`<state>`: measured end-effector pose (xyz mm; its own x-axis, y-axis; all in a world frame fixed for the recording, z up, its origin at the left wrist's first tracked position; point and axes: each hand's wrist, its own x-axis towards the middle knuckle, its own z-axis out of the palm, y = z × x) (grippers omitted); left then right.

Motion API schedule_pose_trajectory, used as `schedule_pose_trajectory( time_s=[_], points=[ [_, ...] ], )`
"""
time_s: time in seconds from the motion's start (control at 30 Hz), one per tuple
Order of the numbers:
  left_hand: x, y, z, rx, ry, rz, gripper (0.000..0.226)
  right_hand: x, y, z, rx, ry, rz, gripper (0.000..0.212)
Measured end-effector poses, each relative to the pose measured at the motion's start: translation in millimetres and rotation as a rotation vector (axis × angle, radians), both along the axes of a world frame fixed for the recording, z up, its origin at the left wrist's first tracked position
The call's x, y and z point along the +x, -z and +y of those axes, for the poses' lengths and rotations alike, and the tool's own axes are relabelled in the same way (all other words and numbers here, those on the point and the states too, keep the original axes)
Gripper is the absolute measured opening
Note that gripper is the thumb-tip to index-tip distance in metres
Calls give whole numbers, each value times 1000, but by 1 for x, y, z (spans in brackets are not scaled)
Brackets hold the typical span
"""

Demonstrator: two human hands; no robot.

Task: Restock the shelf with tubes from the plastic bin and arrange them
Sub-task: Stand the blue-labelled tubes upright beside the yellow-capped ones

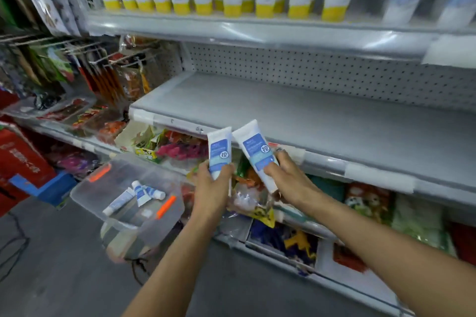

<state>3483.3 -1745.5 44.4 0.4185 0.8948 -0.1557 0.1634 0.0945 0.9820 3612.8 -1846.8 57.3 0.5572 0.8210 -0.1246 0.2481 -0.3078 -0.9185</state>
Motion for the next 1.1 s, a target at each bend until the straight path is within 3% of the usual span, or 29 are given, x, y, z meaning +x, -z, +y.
schedule_pose_trajectory(
  time_s=[0.23, 0.47, 0.8, 0.93, 1.1],
  points=[
    [57, -83, -138, 143, 209, -143, 18, 50, -75, -150, 126, 74, -112, 24],
    [109, -154, -201, 173, 394, -302, 30, 95, -139, -225, 311, 252, -66, 32],
    [191, -211, -218, 311, 453, -450, 34, 180, -228, -260, 421, 594, -335, 19],
    [217, -222, -215, 395, 472, -476, 37, 226, -248, -254, 405, 664, -368, 34],
    [243, -224, -203, 377, 485, -477, 38, 273, -254, -228, 233, 698, -434, 52]
  ],
)
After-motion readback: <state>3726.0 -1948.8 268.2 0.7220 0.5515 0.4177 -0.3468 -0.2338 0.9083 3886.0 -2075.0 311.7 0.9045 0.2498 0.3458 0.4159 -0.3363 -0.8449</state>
